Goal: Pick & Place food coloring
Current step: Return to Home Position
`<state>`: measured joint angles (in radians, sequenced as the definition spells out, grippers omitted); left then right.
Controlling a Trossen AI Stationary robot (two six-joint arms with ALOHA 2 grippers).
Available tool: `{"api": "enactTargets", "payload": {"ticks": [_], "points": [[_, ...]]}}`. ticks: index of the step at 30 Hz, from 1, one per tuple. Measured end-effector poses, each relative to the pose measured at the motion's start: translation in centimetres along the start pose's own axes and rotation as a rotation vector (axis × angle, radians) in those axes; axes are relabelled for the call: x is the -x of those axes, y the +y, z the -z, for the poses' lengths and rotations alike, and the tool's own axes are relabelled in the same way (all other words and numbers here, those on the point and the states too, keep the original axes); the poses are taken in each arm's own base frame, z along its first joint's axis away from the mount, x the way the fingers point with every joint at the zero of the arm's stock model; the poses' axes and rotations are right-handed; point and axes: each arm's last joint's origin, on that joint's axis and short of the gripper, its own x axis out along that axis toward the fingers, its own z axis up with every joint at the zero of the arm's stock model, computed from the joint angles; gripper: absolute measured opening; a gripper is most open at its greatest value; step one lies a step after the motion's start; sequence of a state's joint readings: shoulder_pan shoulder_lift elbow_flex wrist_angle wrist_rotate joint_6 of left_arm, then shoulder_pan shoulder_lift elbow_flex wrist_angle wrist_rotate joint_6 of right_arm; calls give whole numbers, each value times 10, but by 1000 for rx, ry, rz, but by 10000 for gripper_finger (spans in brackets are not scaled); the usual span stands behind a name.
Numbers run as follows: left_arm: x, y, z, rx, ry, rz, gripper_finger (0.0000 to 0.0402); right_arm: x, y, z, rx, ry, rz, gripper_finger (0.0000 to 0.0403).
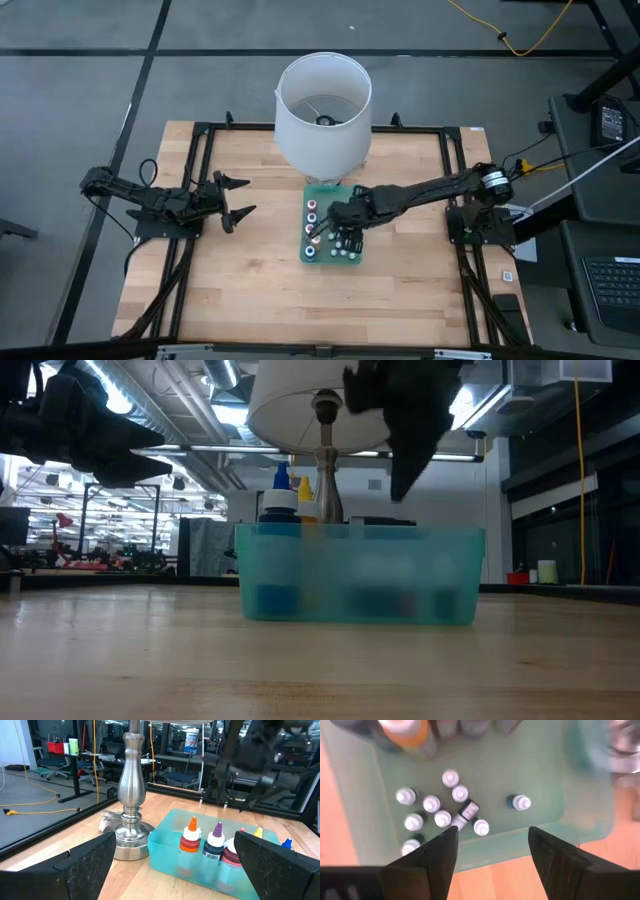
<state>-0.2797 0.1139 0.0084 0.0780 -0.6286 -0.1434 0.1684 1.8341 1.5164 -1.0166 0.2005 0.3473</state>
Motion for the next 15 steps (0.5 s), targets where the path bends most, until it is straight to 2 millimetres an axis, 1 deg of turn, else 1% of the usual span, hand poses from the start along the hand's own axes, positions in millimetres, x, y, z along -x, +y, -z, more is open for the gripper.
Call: {"api": "enactTargets", "payload": {"ticks": [2, 5, 9, 12, 13, 15], "points": [[0, 0, 0, 0, 0, 0, 400, 10, -3, 2, -50, -34, -13, 252], [0, 0, 0, 0, 0, 0, 400, 14, -11, 10, -142, -55, -73, 279], [0, 0, 0, 0, 0, 0, 400, 13, -21, 25, -265, -43, -170, 336], [0, 0, 0, 0, 0, 0, 400, 14, -25, 37, -308, -40, -210, 384], [0, 0, 0, 0, 0, 0, 400, 16, -26, 41, -323, -47, -218, 391], [0, 0, 0, 0, 0, 0, 400, 20, -28, 47, -335, -78, -264, 392]]}}
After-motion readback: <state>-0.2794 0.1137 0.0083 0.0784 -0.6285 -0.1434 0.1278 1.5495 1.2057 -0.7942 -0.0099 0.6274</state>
